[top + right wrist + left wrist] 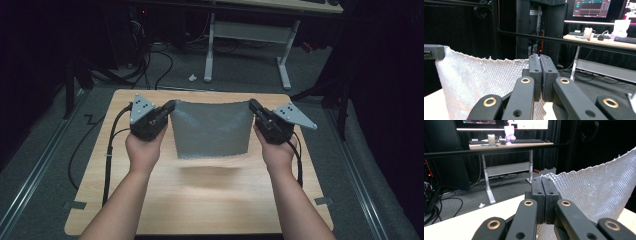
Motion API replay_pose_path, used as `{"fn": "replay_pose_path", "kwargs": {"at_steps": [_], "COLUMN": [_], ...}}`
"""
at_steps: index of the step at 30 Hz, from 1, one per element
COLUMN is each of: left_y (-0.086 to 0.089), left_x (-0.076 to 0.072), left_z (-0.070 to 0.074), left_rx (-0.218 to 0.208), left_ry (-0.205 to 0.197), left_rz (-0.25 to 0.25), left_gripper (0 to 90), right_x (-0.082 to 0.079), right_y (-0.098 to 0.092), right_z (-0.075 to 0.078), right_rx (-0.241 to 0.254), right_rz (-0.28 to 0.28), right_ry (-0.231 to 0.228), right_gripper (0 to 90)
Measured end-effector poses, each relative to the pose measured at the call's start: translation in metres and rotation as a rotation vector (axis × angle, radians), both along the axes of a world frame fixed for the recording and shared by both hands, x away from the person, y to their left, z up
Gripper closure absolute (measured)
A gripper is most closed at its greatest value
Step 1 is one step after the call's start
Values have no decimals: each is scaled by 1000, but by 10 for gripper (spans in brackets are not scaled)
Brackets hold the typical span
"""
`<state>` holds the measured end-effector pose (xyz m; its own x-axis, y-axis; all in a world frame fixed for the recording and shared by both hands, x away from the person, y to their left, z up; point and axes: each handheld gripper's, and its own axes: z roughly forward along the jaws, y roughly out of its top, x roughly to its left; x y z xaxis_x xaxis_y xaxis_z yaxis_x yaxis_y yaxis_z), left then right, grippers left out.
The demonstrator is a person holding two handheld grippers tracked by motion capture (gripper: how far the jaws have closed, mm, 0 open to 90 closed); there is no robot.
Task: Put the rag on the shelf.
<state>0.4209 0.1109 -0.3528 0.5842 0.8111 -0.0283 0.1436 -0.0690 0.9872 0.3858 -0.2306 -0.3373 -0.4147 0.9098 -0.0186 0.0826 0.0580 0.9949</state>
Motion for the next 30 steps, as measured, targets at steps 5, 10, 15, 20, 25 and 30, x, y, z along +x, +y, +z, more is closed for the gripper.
{"fn": "replay_pose_path", "kwargs": {"at_steps": [5, 10, 15, 20, 25, 30], "left_y": [-3, -9, -13, -15, -17, -17], "left_x": [18, 38, 56, 68, 79, 82], "left_z": [0, 0, 1, -2, -15, -32], "left_rx": [12, 69, 75, 91, 140, 154], "left_ry": [11, 71, 130, 173, 222, 267], "left_rz": [14, 9, 15, 24, 4, -24], "left_gripper": [893, 894, 893, 894, 893, 893], "right_x": [23, 48, 64, 80, 93, 97], "right_y": [1, 0, 0, -1, -1, -3], "right_z": [1, -3, -9, -21, -35, -45], "right_rx": [-12, -55, -103, -158, -184, -197], "right_rz": [-17, -37, -49, -41, -47, -36], "right_ry": [9, 50, 83, 113, 158, 189], "right_gripper": [893, 894, 895, 894, 894, 894]}}
